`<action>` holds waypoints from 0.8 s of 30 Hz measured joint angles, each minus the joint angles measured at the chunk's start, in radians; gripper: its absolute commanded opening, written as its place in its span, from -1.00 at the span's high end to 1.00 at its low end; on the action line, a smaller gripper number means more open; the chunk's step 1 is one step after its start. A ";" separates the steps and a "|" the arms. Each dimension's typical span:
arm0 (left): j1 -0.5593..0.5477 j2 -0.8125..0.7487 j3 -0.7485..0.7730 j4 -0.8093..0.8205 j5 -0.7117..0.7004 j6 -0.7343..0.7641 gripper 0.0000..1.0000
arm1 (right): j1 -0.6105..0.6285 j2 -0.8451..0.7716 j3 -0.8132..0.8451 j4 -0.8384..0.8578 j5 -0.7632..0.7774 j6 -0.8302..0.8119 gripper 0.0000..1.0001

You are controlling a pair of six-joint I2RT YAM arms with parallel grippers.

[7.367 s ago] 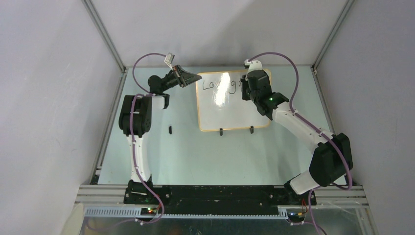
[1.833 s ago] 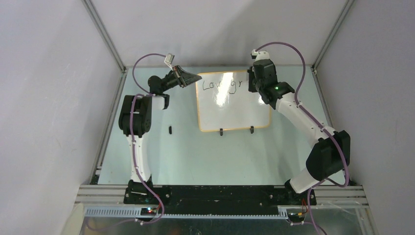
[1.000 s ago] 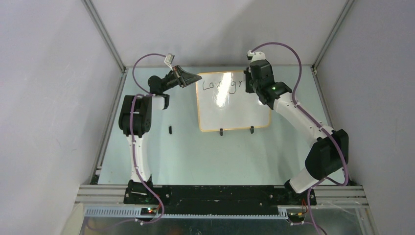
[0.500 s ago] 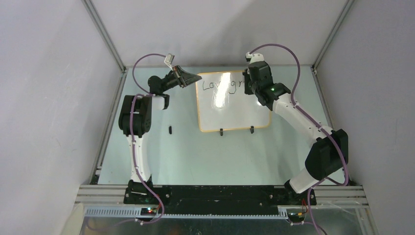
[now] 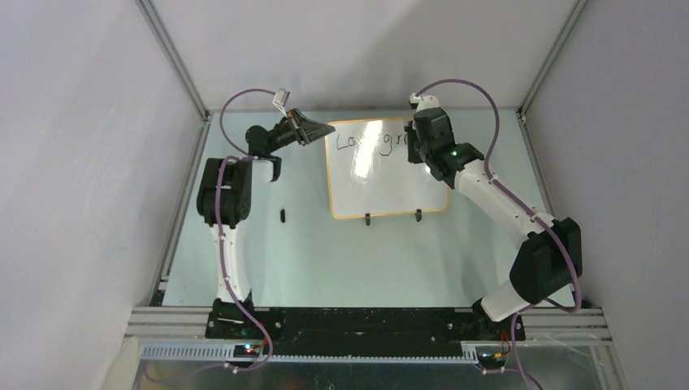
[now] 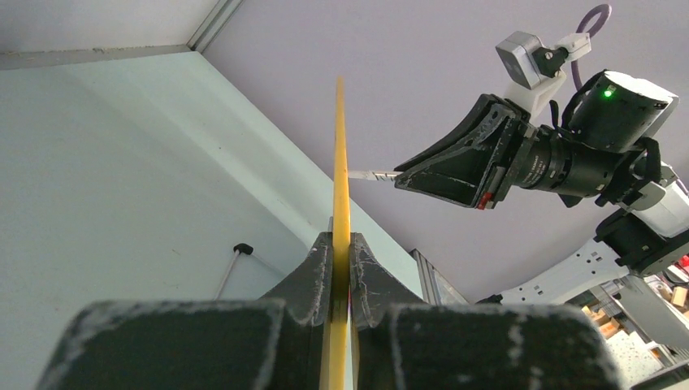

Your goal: Write a sentence on the whiteboard

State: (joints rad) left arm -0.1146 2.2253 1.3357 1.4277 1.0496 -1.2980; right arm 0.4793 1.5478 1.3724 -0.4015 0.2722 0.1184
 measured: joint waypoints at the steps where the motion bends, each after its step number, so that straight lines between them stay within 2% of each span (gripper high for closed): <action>1: 0.000 0.000 0.000 -0.001 0.000 0.001 1.00 | -0.001 -0.003 -0.005 -0.001 0.000 0.001 1.00; 24: 0.000 -0.004 -0.001 -0.016 0.001 0.016 1.00 | -0.047 -0.015 0.000 -0.014 -0.009 0.001 1.00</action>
State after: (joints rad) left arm -0.1146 2.2215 1.3350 1.4117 1.0504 -1.2816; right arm 0.4324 1.5326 1.3727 -0.4160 0.2630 0.1192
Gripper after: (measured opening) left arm 0.101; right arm 0.139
